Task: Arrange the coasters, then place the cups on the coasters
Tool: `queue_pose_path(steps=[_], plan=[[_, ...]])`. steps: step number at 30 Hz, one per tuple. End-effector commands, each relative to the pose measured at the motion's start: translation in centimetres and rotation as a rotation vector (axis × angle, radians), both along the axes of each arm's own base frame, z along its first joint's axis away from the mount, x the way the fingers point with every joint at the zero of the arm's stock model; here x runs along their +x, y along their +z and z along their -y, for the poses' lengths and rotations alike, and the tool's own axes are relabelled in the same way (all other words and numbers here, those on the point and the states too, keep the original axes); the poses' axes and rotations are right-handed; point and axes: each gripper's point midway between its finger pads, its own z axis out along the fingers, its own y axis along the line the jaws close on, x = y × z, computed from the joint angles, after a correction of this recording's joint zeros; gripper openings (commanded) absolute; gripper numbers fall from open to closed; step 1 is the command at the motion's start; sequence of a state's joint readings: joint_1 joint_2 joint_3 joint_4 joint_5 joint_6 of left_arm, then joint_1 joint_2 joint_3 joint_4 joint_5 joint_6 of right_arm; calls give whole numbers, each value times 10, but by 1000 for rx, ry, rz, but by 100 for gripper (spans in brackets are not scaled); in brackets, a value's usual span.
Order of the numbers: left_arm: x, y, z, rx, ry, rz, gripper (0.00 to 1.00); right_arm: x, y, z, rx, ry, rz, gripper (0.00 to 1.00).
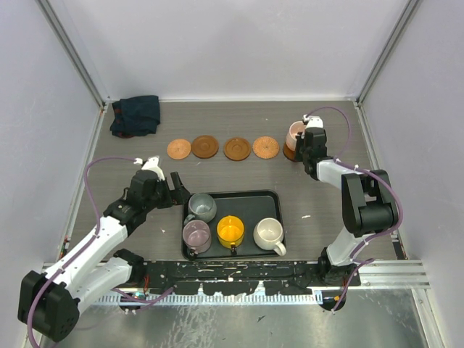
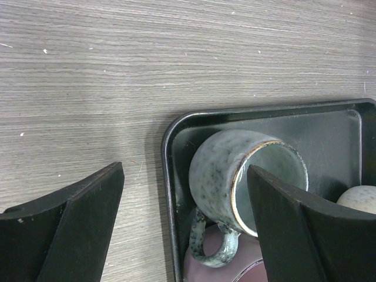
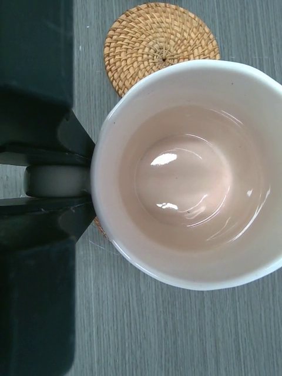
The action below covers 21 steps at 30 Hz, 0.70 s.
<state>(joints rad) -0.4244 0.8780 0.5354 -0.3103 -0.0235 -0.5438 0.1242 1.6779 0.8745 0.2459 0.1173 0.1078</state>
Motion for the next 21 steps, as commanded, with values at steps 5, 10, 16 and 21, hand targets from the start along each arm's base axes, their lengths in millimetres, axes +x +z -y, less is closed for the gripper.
queue_pose_path(steps=[5,10,16,21], plan=[[10,22,3,-34,15,72,87,29,60,2,12,-21,179,1],[9,21,3,-35,16,73,87,28,57,2,12,-26,168,1],[7,22,2,-36,17,74,87,27,55,3,11,-30,161,1],[7,22,1,-35,18,75,87,26,55,4,8,-37,160,1]])
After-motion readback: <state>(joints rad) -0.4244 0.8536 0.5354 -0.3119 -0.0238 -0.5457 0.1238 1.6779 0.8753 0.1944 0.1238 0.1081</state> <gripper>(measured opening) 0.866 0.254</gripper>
